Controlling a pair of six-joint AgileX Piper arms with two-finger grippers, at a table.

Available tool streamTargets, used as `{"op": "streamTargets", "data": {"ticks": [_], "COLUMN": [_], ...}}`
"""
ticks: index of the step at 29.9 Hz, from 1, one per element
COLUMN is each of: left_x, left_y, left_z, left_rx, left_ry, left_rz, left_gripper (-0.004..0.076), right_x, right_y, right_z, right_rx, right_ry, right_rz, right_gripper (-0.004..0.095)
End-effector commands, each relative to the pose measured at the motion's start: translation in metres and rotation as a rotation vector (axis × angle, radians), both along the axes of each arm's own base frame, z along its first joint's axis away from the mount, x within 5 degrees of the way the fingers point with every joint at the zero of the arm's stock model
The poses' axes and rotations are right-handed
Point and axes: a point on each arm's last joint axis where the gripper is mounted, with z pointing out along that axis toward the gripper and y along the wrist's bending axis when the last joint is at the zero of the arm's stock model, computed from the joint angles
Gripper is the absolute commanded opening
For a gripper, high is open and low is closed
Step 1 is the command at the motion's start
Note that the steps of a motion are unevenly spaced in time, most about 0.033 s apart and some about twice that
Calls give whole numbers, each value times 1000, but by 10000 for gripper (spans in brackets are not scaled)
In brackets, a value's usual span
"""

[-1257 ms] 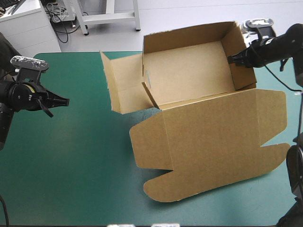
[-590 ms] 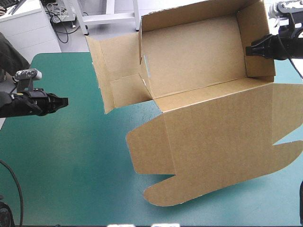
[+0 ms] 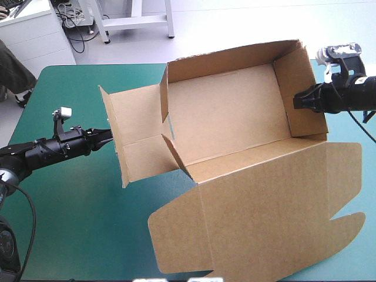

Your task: Fold the box

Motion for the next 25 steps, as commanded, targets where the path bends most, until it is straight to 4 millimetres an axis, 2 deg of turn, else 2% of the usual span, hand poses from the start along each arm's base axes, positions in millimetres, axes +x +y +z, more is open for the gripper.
{"op": "streamTargets", "data": {"ticks": [1, 10, 17, 25], "left_x": [-7, -11, -12, -22], "left_y": [-19, -53, -57, -67], "left_z": [25, 25, 32, 56], "left_rx": [-117, -115, -161, -197], "left_ry": [-100, -94, -94, -171], "left_rz": [-125, -254, -240, -253], "left_gripper": [-8, -8, -7, -7], "right_x": [-14, -11, -7, 3], "right_y": [7, 4, 0, -2], "right_z": [13, 13, 12, 7], "right_rx": [71, 45, 13, 19], "right_ry": [-51, -78, -102, -99], "right_rz": [32, 9, -23, -40], "right_gripper": [-23, -23, -23, -23]}}
